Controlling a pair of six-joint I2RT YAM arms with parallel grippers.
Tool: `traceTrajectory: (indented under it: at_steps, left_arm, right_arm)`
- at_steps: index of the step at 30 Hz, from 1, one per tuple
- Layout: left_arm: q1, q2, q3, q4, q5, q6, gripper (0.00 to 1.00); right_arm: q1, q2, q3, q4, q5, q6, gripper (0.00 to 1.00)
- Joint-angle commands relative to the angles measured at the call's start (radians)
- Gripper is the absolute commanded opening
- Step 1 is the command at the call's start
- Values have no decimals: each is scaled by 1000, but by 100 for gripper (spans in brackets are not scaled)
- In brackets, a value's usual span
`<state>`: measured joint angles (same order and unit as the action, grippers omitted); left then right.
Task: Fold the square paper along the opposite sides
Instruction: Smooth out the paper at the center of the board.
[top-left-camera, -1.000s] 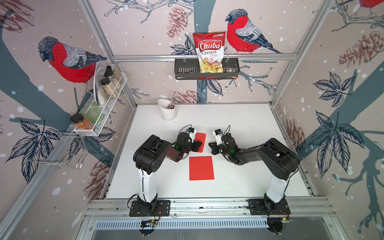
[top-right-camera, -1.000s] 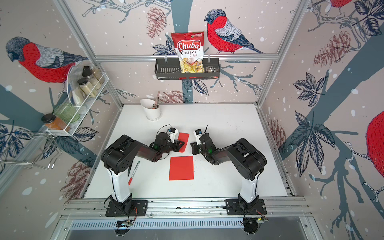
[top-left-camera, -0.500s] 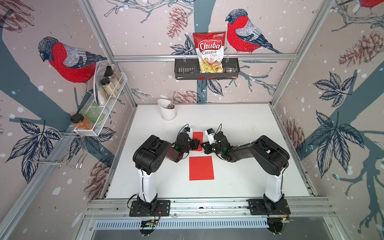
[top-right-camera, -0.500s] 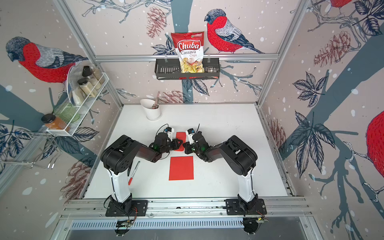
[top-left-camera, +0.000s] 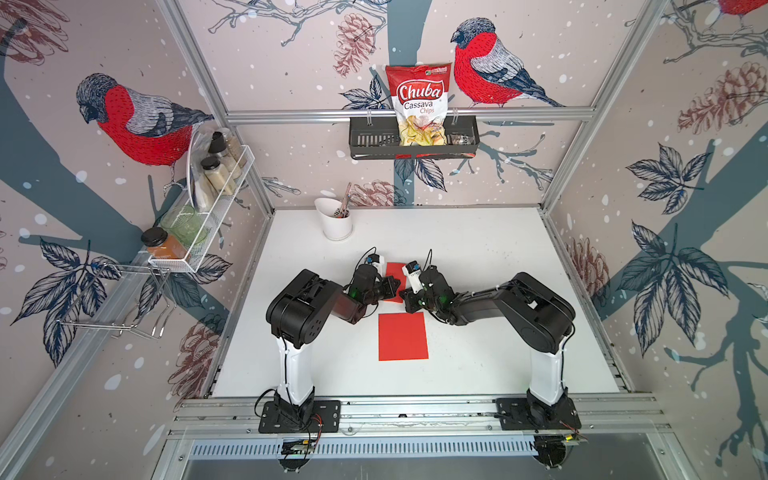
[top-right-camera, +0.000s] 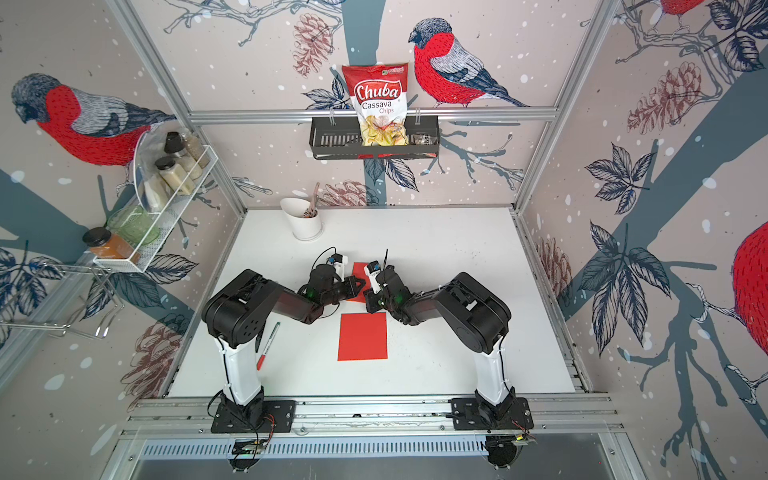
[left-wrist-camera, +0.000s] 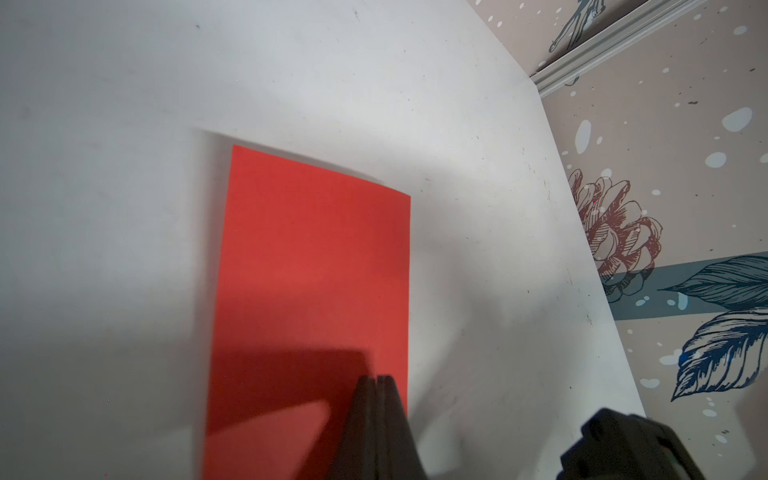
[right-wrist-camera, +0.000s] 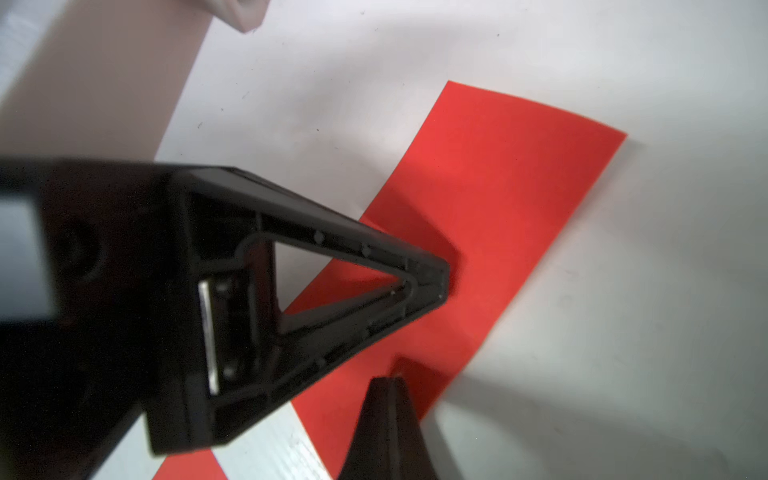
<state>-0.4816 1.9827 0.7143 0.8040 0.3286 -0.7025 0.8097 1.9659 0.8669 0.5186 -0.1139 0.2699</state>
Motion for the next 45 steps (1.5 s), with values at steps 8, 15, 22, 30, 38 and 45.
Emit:
traceTrajectory:
  at_steps: [8, 15, 22, 30, 38, 45]
  left_arm:
    - [17, 43, -15, -206, -13, 15, 0]
    - [17, 63, -12, -199, -4, 27, 0]
    - [17, 34, 8, -236, -5, 70, 0]
    - [17, 51, 24, -240, 16, 78, 0]
    - [-25, -63, 184, -385, 4, 215, 0]
    - [-87, 26, 278, -443, -11, 268, 0]
  right_arm:
    - [-1, -100, -83, -96, 117, -112, 0]
    - [-16, -164, -95, 66, 14, -98, 0]
    - [-17, -111, -100, 42, 21, -83, 0]
    - [0, -97, -170, 11, 71, -67, 0]
    - [0, -32, -178, 47, 76, -55, 0]
    - [-13, -33, -174, 48, 72, -60, 0]
